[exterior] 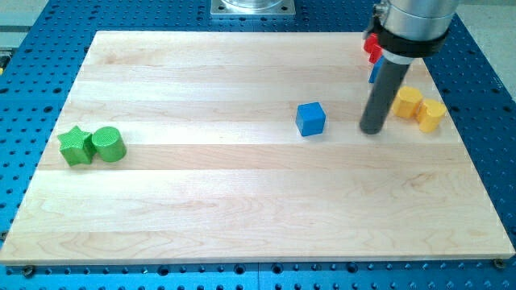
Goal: Move the cube left side of the red star
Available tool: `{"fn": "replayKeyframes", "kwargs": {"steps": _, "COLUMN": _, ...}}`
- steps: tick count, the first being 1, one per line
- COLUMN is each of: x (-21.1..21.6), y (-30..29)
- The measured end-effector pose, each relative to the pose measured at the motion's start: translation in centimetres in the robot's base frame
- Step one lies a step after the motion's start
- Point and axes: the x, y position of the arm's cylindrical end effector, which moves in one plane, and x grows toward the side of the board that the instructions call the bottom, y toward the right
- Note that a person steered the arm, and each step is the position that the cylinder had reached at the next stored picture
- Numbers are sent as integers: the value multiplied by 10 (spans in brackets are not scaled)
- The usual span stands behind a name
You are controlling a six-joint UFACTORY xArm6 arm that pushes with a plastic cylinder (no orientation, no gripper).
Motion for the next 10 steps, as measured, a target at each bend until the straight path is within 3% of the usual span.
{"fn": "replayKeyframes", "kwargs": {"steps": 1, "x": -1, "y": -87}}
{"fn": "replayKeyframes", "kwargs": {"steps": 2, "x": 7, "y": -69}}
{"fn": "replayKeyframes", "kwargs": {"steps": 3, "x": 49, "y": -155}}
{"fn": "replayKeyframes", "kwargs": {"steps": 4, "x": -4, "y": -163}}
{"fn": "replayKeyframes", "kwargs": {"steps": 5, "x": -68, "y": -66}}
{"fn": "replayKeyframes", "kwargs": {"steps": 6, "x": -112, "y": -50}}
{"fn": "replayKeyframes", "kwargs": {"steps": 7, "x": -99, "y": -82}}
{"fn": "replayKeyframes", "kwargs": {"steps": 8, "x": -127, "y": -32}}
{"fn": "replayKeyframes", "kwargs": {"steps": 9, "x": -120, "y": 1}}
{"fn": "replayKeyframes", "kwargs": {"steps": 10, "x": -116, "y": -21}}
